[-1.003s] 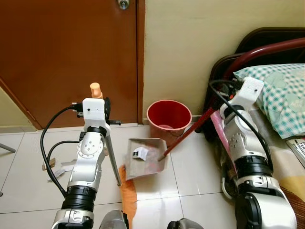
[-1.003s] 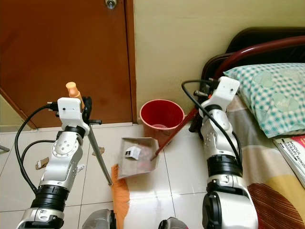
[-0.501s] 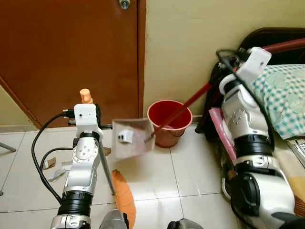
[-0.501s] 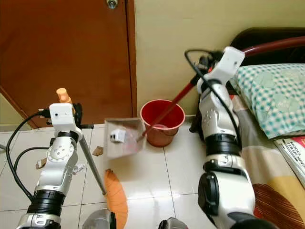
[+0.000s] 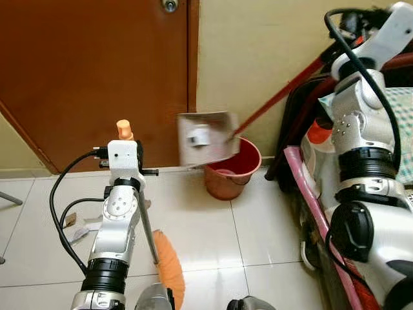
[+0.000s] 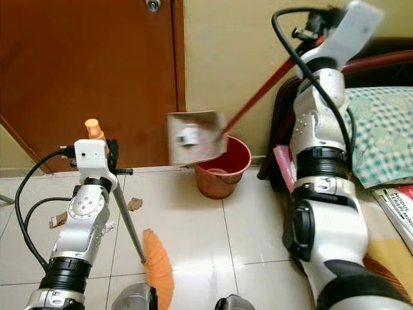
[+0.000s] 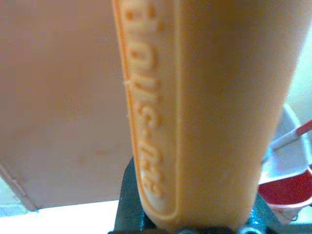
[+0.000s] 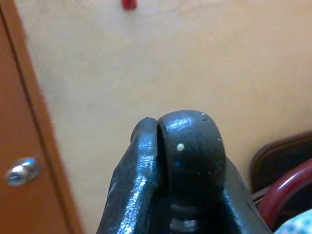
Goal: Sweep floor
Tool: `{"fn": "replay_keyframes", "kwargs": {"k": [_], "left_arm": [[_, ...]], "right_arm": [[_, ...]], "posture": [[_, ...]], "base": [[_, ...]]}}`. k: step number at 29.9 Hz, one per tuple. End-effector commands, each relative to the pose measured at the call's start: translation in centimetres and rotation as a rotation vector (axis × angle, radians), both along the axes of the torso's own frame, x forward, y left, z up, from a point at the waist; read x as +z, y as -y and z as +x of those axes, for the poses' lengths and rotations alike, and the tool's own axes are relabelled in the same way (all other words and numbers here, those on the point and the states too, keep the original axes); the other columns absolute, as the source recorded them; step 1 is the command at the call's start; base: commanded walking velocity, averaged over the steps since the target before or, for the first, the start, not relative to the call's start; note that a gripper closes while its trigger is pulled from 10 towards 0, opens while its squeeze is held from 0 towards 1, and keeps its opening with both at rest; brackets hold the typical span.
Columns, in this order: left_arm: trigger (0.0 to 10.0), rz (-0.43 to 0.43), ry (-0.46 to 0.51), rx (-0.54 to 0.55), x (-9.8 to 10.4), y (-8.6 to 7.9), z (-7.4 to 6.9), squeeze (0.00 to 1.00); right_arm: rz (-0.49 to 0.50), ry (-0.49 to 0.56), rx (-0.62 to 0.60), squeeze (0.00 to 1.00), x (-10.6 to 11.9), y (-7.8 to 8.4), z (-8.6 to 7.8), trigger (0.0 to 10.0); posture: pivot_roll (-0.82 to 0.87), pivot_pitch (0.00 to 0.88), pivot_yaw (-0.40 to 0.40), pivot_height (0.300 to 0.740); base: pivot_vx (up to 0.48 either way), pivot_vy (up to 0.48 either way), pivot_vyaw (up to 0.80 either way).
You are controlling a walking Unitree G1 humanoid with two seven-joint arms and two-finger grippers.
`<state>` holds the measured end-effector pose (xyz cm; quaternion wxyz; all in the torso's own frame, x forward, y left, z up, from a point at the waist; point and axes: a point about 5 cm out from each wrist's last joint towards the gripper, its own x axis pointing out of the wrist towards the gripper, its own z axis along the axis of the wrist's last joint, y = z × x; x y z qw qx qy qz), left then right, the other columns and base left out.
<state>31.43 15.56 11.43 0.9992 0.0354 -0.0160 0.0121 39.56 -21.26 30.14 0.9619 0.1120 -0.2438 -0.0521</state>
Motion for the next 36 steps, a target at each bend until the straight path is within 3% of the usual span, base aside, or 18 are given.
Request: {"fn": "replay_keyframes", "kwargs": {"k": [1, 6, 8, 11, 21, 31, 33, 36], "left_arm": [[10.0, -0.016, 0.02, -0.03, 0.6, 0.6, 0.0, 0.0], [10.0, -0.019, 0.03, -0.04, 0.9, 0.8, 0.0, 0.0], [10.0, -0.021, 0.028, -0.043, 0.8, 0.8, 0.0, 0.0], [10.0, -0.022, 0.026, -0.047, 0.8, 0.9, 0.0, 0.0], [10.0, -0.038, 0.044, -0.068, 1.1, 1.3, -0.2, 0.0], [10.0, -0.034, 0.049, -0.088, 1.2, 1.8, -0.3, 0.0], [10.0, -0.034, 0.051, -0.091, 1.2, 2.0, -0.2, 0.0], [10.0, -0.035, 0.053, -0.09, 1.2, 2.0, -0.3, 0.0]], "right_arm": [[-0.02, 0.093, -0.002, 0.0, 2.2, -0.4, -0.2, 10.0], [-0.135, 0.119, -0.019, 0.0, 2.2, -1.2, 0.1, 10.0], [-0.238, 0.135, -0.028, 0.0, 2.0, -2.1, 0.1, 10.0], [-0.315, 0.144, -0.036, 0.0, 1.8, -2.7, 0.2, 10.0], [-0.505, 0.183, 0.01, 0.0, 0.4, -5.3, 0.0, 10.0], [-0.676, 0.354, 0.051, 0.0, 1.5, -8.2, -1.0, 10.0], [-0.738, 0.39, 0.088, 0.0, 1.0, -9.7, -1.3, 10.0], [-0.789, 0.413, 0.112, 0.0, 0.5, -10.6, -1.5, 10.0]], "posture": [[0.0, 0.001, -0.037, 0.74], [0.0, 0.001, -0.037, 0.74], [0.0, 0.001, -0.037, 0.74], [0.0, 0.001, -0.037, 0.74], [0.03, 0.014, -0.04, 0.74], [0.03, 0.013, -0.044, 0.74], [0.03, 0.011, -0.046, 0.74], [0.03, 0.011, -0.048, 0.74]], "base": [[0.0, 0.0, 0.0], [0.0, 0.0, 0.0], [0.0, 0.0, 0.0], [0.0, 0.0, 0.0], [0.0, 0.0, 0.0], [0.0, 0.0, 0.0], [0.0, 0.0, 0.0], [0.0, 0.0, 0.0]]}}
